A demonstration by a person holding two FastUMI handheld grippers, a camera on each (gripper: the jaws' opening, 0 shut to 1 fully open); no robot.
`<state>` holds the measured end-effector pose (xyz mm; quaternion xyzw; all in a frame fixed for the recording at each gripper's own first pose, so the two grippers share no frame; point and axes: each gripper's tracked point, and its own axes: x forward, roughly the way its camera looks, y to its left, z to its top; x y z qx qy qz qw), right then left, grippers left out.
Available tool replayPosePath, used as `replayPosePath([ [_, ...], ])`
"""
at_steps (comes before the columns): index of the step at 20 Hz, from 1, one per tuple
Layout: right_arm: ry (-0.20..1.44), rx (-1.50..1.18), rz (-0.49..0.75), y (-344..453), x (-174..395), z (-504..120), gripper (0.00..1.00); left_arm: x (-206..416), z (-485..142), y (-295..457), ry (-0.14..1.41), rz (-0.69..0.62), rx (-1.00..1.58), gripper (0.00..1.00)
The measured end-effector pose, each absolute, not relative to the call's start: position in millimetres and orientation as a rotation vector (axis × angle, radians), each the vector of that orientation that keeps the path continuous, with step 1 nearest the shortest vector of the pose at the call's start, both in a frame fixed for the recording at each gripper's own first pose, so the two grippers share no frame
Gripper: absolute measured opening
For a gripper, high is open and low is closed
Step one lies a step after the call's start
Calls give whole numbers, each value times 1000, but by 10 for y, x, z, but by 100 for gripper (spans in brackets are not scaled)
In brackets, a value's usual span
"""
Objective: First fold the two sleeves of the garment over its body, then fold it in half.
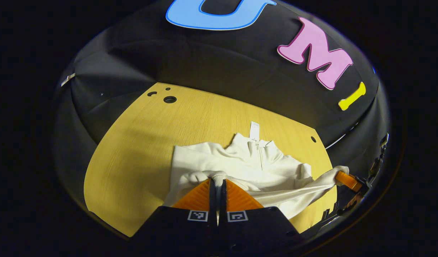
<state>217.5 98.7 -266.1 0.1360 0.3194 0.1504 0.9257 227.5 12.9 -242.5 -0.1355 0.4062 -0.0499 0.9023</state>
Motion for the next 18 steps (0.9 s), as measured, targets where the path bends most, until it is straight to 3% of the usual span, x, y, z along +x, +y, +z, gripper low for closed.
replayPosePath([
  [10,756,245,266,1113,2616,-3243,9,2816,-2902,81,895,-86,-139,5],
  [18,847,195,278,1223,2745,-3728,9,2890,-3333,43,986,-58,-129,6],
])
